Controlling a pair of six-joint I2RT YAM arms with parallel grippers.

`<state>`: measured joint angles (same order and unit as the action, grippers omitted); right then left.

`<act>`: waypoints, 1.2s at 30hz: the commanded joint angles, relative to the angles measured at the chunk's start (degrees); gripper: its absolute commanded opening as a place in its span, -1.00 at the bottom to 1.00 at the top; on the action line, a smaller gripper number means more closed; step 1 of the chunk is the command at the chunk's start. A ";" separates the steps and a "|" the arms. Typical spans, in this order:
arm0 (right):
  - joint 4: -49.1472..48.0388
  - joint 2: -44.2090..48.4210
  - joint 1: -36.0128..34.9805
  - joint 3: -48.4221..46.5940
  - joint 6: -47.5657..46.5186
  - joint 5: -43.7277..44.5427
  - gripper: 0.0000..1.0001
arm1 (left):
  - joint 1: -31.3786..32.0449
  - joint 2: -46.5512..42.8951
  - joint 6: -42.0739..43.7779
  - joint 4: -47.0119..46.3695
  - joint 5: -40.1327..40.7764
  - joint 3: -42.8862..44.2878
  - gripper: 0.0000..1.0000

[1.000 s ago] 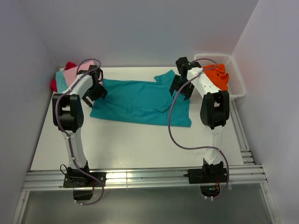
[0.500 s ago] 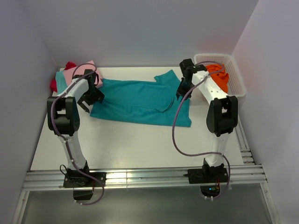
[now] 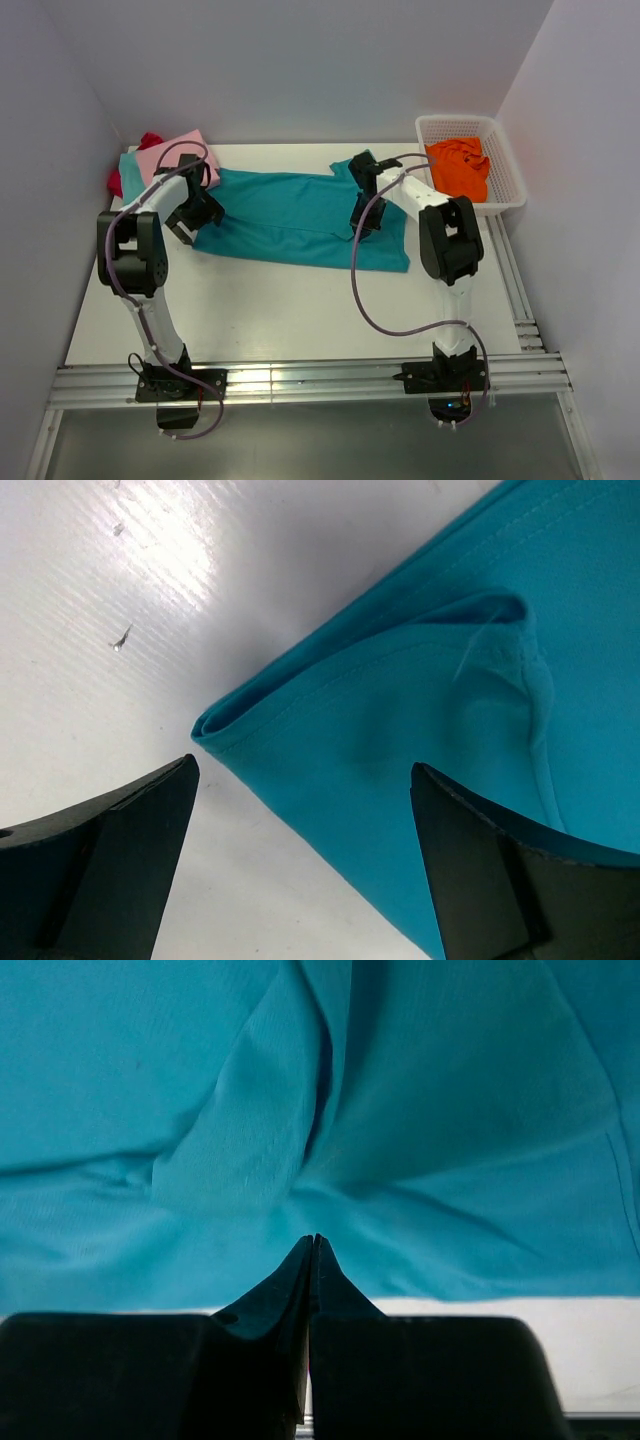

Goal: Fold and stack the t-shirts
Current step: Fold the flattened tshirt in 1/3 of the way

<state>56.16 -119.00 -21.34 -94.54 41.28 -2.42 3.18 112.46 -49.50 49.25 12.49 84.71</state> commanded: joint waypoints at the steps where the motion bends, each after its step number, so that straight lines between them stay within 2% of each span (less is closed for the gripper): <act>1: -0.09 -3.07 0.60 -4.24 0.82 2.33 -1.00 | -0.02 -4.27 1.94 -1.27 -0.63 -0.77 0.86; 16: 3.08 -12.92 0.60 -15.65 0.73 5.05 -1.00 | -0.02 -6.03 3.97 -1.35 -0.36 -2.26 0.84; 21: 0.45 -15.82 0.86 -24.26 0.65 0.42 -1.00 | -0.02 -6.03 4.23 -1.62 -0.27 -3.40 0.82; 25: -2.98 -17.93 1.92 -37.17 2.22 -4.95 -1.00 | -0.02 -6.55 4.41 -1.97 -0.54 -4.55 0.82; 27: -7.28 -17.24 2.80 -38.61 4.67 -7.50 -1.00 | -0.02 -6.56 4.41 -2.06 -0.63 -4.90 0.81; 29: -13.84 -14.79 3.67 -36.16 5.65 -11.90 -0.38 | -0.02 -6.47 4.41 -1.97 -0.63 -4.81 0.81; 30: -15.10 -13.90 3.85 -35.11 6.18 -12.87 0.12 | -0.02 -6.38 4.49 -1.88 -0.71 -4.64 0.81; 31: -15.90 -13.11 3.94 -33.36 6.01 -13.83 0.76 | -0.02 -6.38 4.58 -1.71 -0.71 -4.46 0.81; 35: -12.32 -8.28 4.03 -27.12 2.15 -10.08 0.85 | -0.02 -6.82 4.94 -1.70 -0.63 -3.67 0.82; 36: -11.96 -4.44 3.94 -24.31 0.58 -8.41 0.86 | -0.02 -7.08 4.93 -1.88 -0.54 -3.93 0.83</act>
<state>43.27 -131.22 -17.28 -123.17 44.73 -12.69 3.18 108.88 -45.71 47.81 11.86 79.88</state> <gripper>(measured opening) 0.925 0.911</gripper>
